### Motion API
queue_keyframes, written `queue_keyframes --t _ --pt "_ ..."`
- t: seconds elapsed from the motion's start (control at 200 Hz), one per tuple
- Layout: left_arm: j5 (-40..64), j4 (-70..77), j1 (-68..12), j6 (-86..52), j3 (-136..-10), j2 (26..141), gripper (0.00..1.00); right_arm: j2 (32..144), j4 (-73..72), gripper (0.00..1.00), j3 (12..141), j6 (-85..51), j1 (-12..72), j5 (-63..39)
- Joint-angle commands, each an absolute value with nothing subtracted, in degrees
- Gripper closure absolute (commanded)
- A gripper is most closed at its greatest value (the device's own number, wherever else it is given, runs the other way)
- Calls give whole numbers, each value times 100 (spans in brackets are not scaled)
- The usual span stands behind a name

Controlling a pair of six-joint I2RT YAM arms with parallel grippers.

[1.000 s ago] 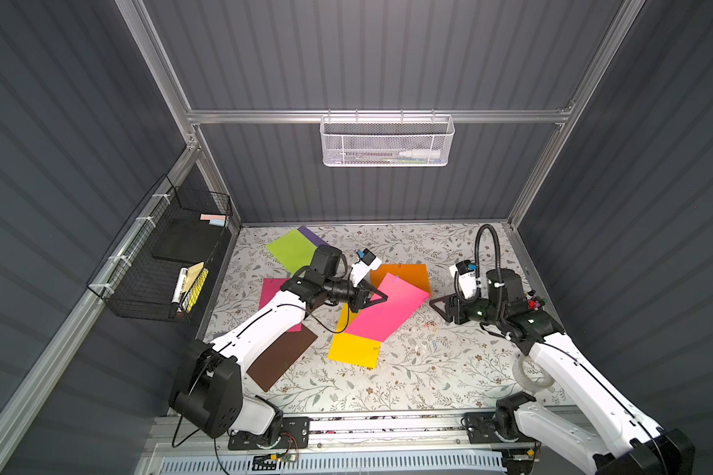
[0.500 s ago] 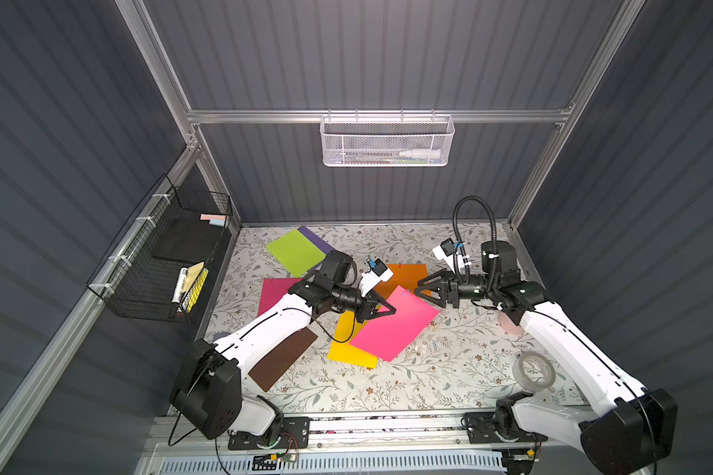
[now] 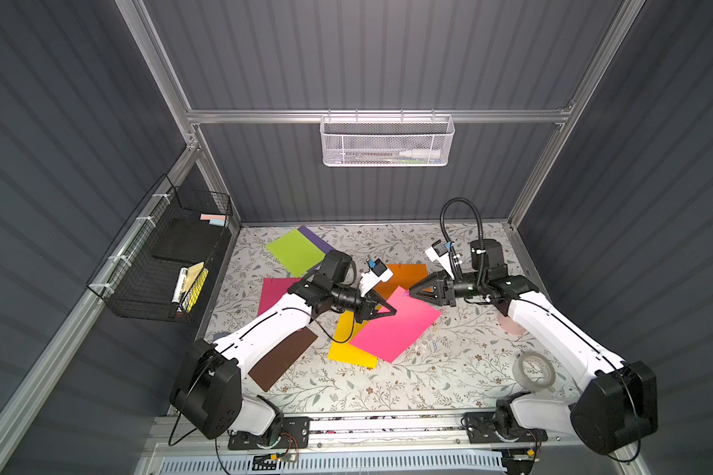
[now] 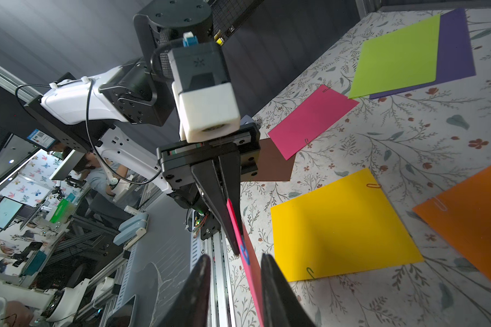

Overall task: Unclip the paperclips from the documents
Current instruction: Remove the paper clip from the document.

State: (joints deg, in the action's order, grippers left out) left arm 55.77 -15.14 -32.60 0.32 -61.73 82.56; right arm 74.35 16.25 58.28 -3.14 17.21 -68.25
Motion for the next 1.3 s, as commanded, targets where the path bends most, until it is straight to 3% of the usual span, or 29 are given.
queue_keyframes --t 0.0,0.56,1.296 --pt "5739 -1582 -3305 185 -6302 8305 100 7470 1536 70 5855 -272 1740 -7025" --pt "5758 -1595 -3313 203 -6310 8338 100 7594 1512 90 5843 -320 1759 -6914" --pt "5482 -1545 -3357 88 -6126 8398 100 7543 1987 93 6007 -230 1424 -6280"
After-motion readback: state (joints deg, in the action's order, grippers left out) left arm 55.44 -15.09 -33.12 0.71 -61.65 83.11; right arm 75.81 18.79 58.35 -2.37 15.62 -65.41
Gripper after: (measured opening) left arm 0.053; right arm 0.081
